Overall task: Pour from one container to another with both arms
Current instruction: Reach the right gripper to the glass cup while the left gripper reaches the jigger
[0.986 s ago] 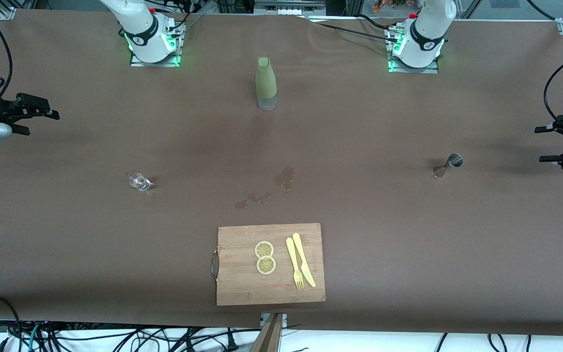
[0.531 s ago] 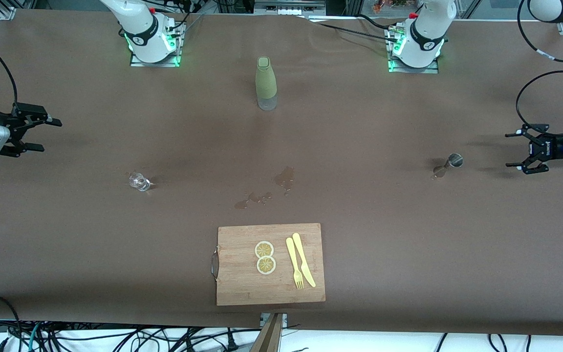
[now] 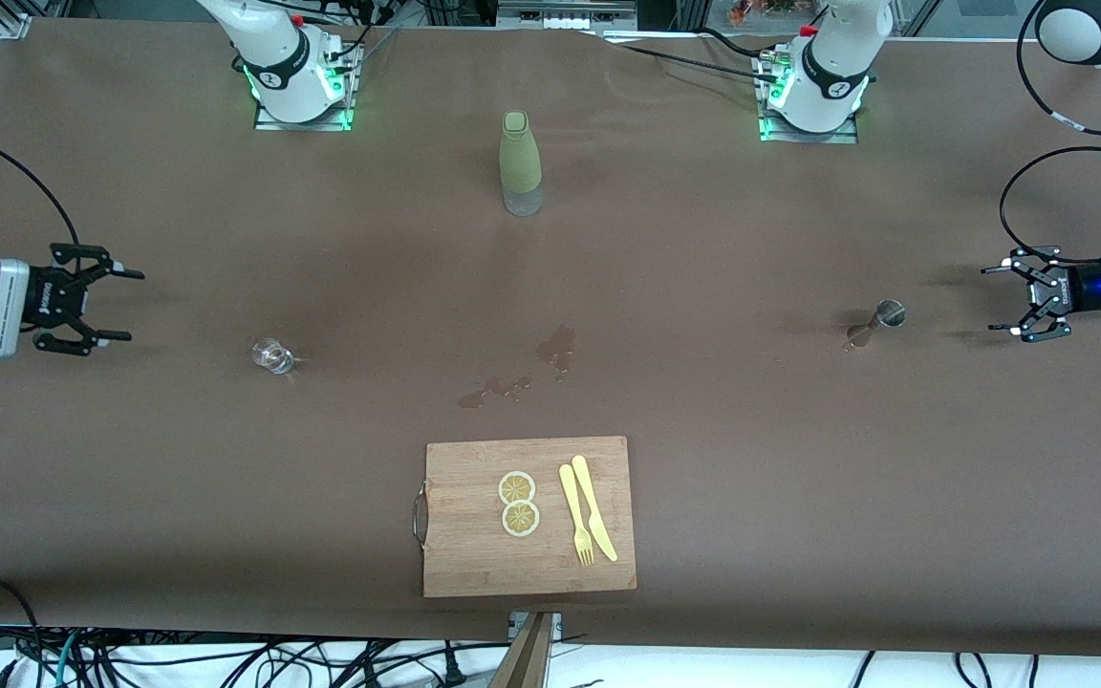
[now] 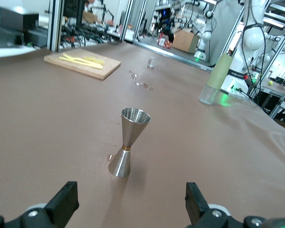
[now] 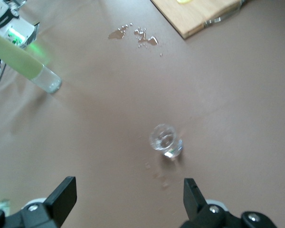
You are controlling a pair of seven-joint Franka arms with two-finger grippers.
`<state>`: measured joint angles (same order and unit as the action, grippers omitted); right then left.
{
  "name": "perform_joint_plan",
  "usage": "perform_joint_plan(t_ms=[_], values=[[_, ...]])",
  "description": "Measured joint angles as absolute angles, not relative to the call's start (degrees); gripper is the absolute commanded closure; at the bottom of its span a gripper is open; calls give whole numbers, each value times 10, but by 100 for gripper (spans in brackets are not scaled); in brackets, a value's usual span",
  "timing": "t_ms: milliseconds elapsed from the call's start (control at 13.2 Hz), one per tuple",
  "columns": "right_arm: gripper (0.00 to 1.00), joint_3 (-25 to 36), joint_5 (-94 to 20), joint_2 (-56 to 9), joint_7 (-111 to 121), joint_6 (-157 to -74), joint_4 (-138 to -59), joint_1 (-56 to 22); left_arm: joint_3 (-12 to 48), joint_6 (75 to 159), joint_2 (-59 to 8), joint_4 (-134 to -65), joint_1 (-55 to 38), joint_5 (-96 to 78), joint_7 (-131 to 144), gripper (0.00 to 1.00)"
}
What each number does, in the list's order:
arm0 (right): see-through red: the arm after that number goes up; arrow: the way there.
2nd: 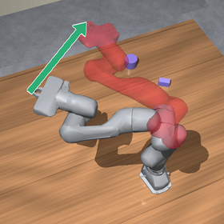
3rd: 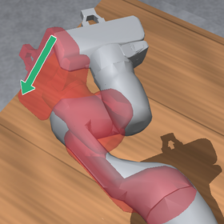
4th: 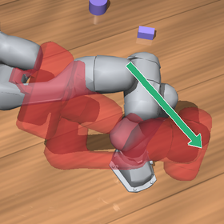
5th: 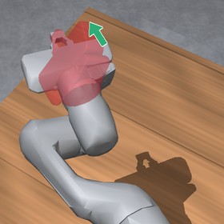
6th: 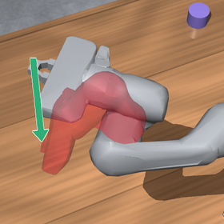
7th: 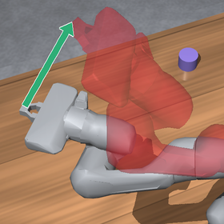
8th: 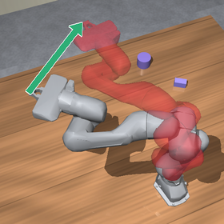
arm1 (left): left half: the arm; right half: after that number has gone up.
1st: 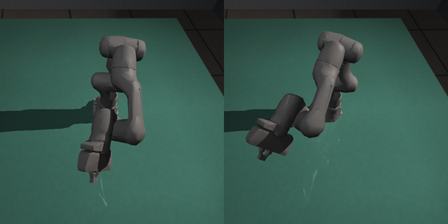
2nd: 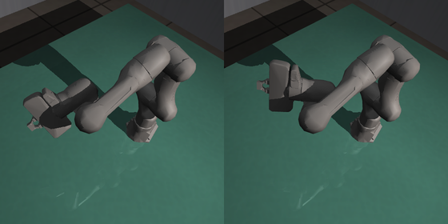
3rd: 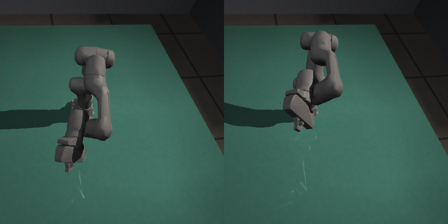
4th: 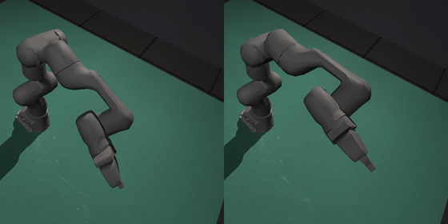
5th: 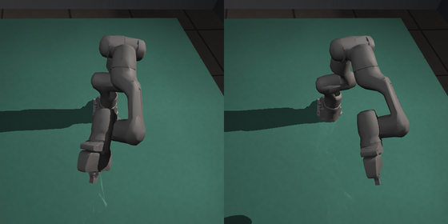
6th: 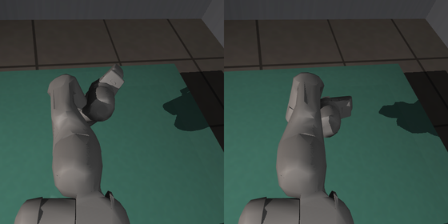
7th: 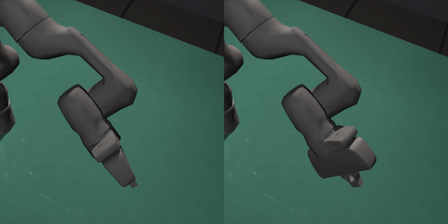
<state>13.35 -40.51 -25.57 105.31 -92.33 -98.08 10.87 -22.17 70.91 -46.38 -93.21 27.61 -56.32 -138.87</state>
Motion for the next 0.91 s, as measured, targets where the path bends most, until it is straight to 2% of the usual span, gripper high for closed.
perform_joint_plan(t_ms=[455, 910], values=[[0, 134, -560, -377, 1302, -937, -982, 124, -191, 665, -549, -933, 280, -601, -1498, 0], [0, 125, -663, -458, 1437, -934, -995, 109, -152, 662, -571, -932, 266, -601, -1513, 0]])
